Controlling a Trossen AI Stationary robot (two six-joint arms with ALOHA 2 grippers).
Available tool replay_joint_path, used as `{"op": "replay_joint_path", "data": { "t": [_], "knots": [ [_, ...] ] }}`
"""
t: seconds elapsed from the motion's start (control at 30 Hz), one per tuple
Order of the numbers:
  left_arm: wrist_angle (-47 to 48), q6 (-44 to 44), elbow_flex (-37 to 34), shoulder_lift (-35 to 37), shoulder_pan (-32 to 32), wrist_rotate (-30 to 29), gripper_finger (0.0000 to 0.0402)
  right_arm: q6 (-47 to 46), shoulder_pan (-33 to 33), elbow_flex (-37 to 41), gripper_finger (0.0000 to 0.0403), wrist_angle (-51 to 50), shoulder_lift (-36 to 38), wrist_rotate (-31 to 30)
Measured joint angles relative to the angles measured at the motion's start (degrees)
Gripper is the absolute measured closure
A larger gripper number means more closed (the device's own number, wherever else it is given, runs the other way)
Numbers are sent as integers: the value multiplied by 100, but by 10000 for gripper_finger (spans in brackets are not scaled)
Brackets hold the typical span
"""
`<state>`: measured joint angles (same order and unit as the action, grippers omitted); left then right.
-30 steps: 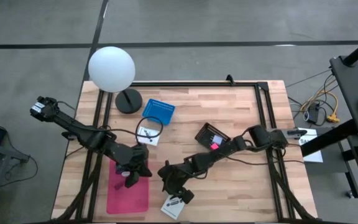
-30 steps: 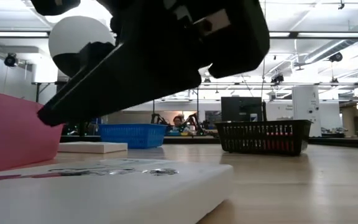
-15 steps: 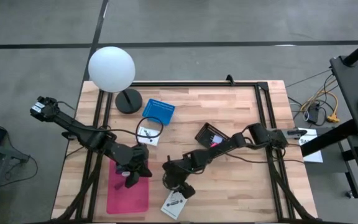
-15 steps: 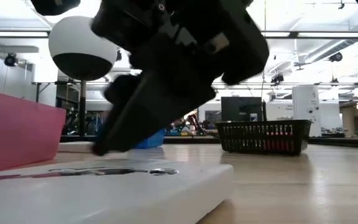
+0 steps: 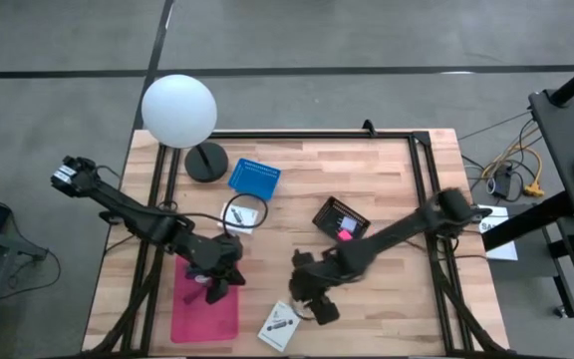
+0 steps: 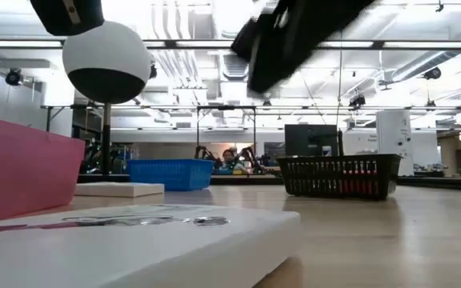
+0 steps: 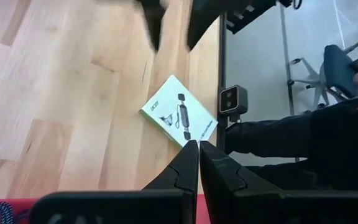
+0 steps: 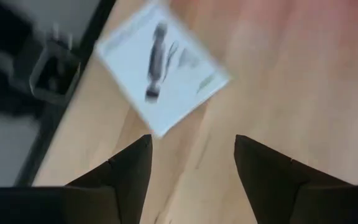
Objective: Pick and place items into bin
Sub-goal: Put the bottom white card reader box into the blue bin
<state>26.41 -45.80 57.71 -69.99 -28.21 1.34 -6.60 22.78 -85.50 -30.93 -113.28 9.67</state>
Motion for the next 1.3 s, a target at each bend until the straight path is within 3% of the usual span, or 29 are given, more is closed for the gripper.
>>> {"op": "replay_joint_path", "data": {
  "t": [0.13,0.33,0.43,0.63,0.87,1.13,1.3],
  "knots": [
    [-42,0,-2,-80,0,-2,402,-832,401,653,205,782,1025,-1461],
    [-116,11,-2,-309,0,-17,402,-2004,1086,2067,236,2032,2548,-4415],
    [-361,-11,0,-587,11,-19,401,-2772,1299,2774,248,2066,3213,-5251],
    [-947,-411,11,-1392,148,400,353,-3638,1385,3850,263,2100,4162,-5440],
    [-1812,-1425,188,-2323,301,715,283,-3154,1373,4396,271,2093,4747,-5443],
    [-2148,-2859,403,-3161,298,1367,277,-2487,1369,4612,275,2042,5077,-5444],
    [-2143,-3194,571,-3401,299,1412,277,-2152,1371,4632,281,2030,5184,-5440]
  ]
}}
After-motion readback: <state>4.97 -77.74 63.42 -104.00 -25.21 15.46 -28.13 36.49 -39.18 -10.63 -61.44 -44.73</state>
